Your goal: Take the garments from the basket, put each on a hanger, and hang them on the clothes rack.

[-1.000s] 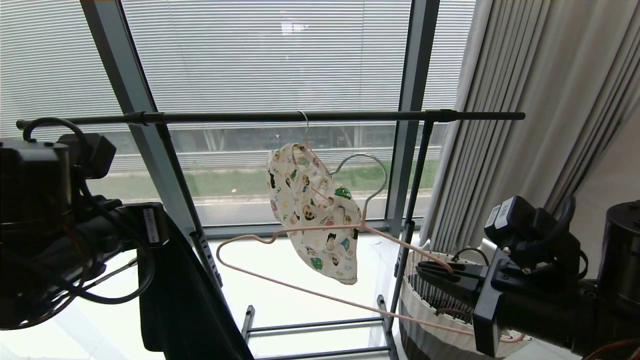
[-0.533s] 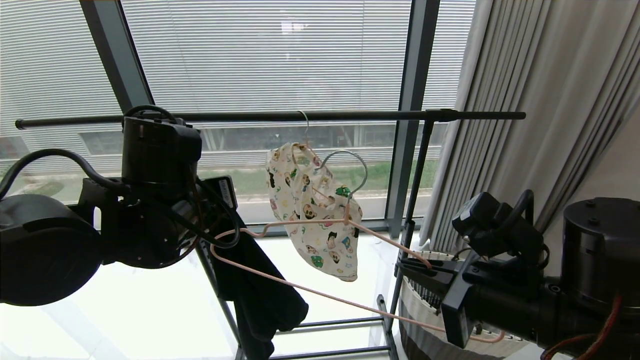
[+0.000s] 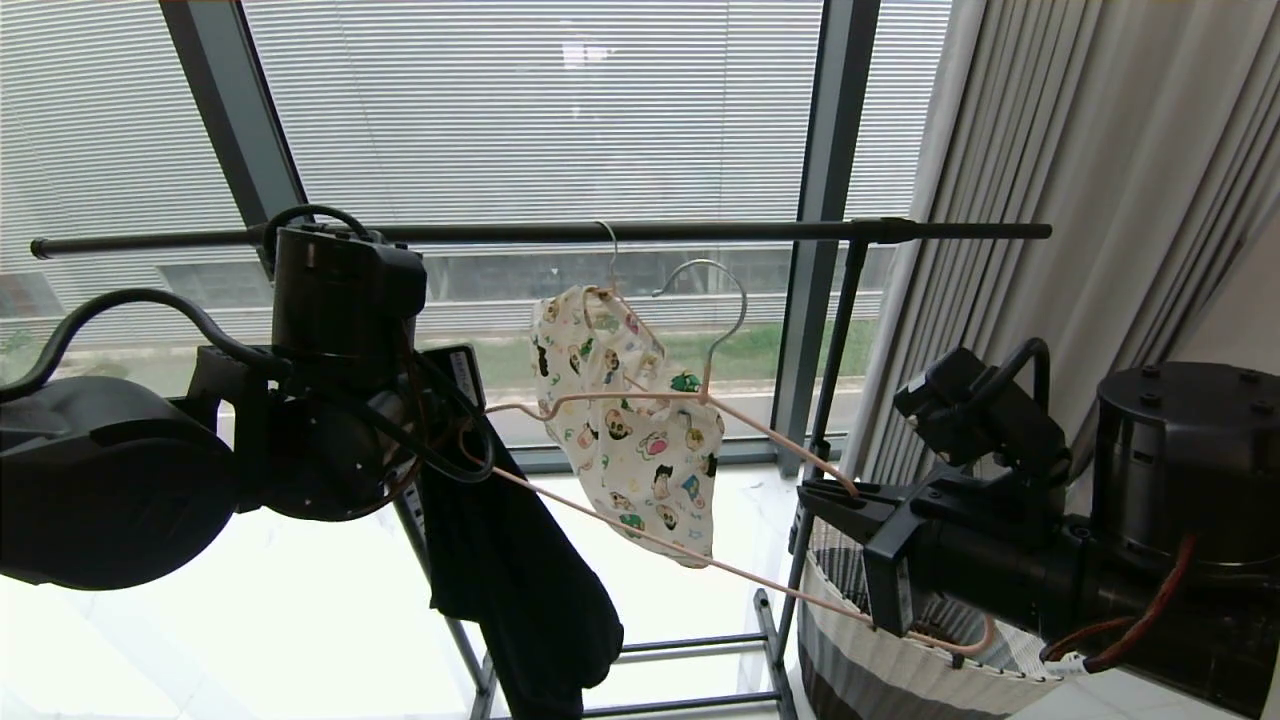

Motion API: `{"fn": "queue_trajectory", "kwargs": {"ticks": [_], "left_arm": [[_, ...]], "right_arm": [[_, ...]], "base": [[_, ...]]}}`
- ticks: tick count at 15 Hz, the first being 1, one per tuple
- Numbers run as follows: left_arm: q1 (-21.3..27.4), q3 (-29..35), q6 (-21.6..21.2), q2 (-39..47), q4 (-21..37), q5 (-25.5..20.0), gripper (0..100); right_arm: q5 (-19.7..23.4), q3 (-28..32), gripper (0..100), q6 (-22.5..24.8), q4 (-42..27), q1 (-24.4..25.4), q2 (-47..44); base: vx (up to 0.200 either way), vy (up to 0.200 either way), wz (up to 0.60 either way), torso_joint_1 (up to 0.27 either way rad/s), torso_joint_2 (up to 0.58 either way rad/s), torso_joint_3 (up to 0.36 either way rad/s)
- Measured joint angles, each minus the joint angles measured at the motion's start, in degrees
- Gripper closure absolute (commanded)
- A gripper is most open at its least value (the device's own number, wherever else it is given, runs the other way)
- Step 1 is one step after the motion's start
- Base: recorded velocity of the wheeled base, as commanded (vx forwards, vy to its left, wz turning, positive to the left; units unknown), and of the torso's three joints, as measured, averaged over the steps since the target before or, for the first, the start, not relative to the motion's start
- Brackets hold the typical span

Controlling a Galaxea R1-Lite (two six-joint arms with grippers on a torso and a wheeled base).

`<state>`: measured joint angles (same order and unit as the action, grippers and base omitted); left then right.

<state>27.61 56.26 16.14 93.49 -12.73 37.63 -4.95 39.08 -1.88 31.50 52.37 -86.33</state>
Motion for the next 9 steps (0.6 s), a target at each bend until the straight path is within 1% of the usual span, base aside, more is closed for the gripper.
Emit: {"fn": "queue_trajectory", "kwargs": {"ticks": [4,6,9], "left_arm": [[0.2,0.4,0.1,0.1,0.0,0.3,100],[0.3,0.6,0.1,0.1,0.0,1.1,100],[0.6,0.9,0.3,0.1,0.0,1.2,100]], "right_arm": [[-0.1,3.3,100,0.0,0.1,0.0,-2.4],[-0.1,4.5,100,-0.1,0.3,0.0,-3.7],[-0.1,6.0,100,-0.8,0.7,0.1,-5.6]], "base": [[0.0,0.0,0.0,0.0,0.0,0.0],[0.0,0.0,0.0,0.0,0.0,0.0],[0.0,0.0,0.0,0.0,0.0,0.0]]}}
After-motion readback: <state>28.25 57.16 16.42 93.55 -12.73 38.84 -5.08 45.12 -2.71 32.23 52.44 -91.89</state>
